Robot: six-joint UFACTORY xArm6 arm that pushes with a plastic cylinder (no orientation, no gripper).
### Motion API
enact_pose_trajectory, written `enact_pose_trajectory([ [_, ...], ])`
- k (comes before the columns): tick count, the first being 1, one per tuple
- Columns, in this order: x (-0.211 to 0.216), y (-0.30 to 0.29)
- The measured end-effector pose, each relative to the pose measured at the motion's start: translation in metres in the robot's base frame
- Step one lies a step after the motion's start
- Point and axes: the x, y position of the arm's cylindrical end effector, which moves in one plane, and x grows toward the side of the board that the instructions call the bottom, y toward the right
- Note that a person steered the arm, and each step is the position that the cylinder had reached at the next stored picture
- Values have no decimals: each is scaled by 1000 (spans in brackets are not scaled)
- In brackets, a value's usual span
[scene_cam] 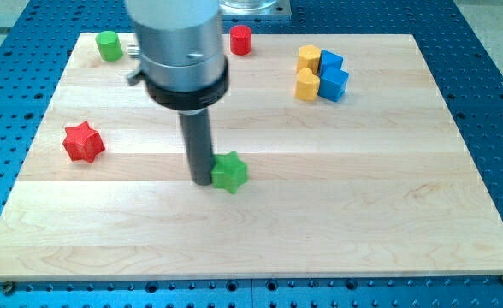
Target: Push the green star to the center right of the board
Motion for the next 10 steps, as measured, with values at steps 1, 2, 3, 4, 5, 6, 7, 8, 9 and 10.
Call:
enact_pose_trajectory([
  [1,-2,42],
  [2,-2,66],
  [3,-2,66],
  [4,-2,43],
  [5,-2,3],
  [6,-2,-29],
  [7,-2,-24],
  [8,-2,24],
  [9,-2,88],
  [10,-2,143],
])
